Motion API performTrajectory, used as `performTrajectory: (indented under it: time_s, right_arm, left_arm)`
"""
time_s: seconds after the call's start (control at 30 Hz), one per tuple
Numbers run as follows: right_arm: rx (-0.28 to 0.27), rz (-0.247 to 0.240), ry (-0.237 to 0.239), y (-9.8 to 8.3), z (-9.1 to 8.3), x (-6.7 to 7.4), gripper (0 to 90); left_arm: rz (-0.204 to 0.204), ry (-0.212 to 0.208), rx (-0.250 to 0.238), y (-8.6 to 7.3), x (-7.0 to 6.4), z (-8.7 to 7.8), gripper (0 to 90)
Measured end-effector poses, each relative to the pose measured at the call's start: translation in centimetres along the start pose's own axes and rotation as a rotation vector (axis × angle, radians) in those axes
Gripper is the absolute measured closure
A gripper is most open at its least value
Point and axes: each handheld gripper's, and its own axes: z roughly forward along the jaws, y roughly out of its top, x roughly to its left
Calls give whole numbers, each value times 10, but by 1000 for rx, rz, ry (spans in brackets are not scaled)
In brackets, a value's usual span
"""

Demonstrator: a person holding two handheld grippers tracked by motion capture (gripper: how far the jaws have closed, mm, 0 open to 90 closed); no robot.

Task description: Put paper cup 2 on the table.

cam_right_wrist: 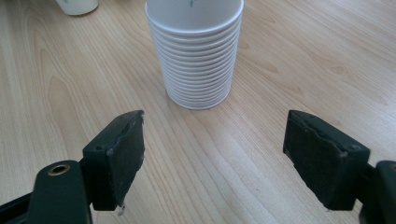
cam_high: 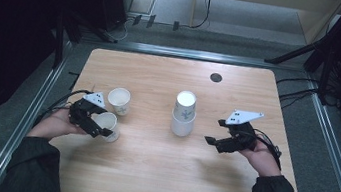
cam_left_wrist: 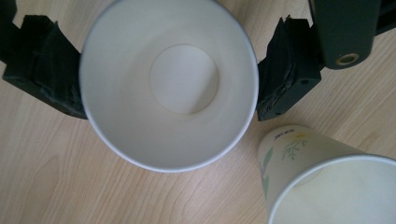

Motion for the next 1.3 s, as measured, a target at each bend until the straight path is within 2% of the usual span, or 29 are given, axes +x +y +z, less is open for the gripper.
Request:
performTrajectory:
  time_s: [0.23, 0.47, 0.6, 0.63, 0.7, 0.83, 1.07, 1.3]
  right_arm:
    - [2, -3, -2, 0, 0, 0, 211]
    - [6, -4, -5, -2, -1, 0, 211]
    - [7, -5, -7, -2, -1, 1, 210]
    - [8, -4, -8, -2, -1, 1, 211]
    - [8, -5, -7, -2, -1, 1, 210]
    - [12, 0, -9, -3, -1, 2, 210]
    - [22, 0, -13, -8, -4, 4, 213]
    - [20, 8, -20, -13, -9, 4, 216]
  left_arm:
    - [-27, -15, -32, 0, 2, -10, 146]
    - [-23, -26, -44, 4, 0, -17, 131]
    - [-20, -18, -71, 7, -1, -25, 129]
    - [-20, -5, -83, 8, -1, -27, 130]
    - [-47, 12, -96, 11, 1, -30, 138]
    - [-62, 8, -127, 17, 0, -35, 138]
    - [-76, -21, -179, 40, -3, -36, 142]
    - [-8, 0, -155, 69, -22, -22, 142]
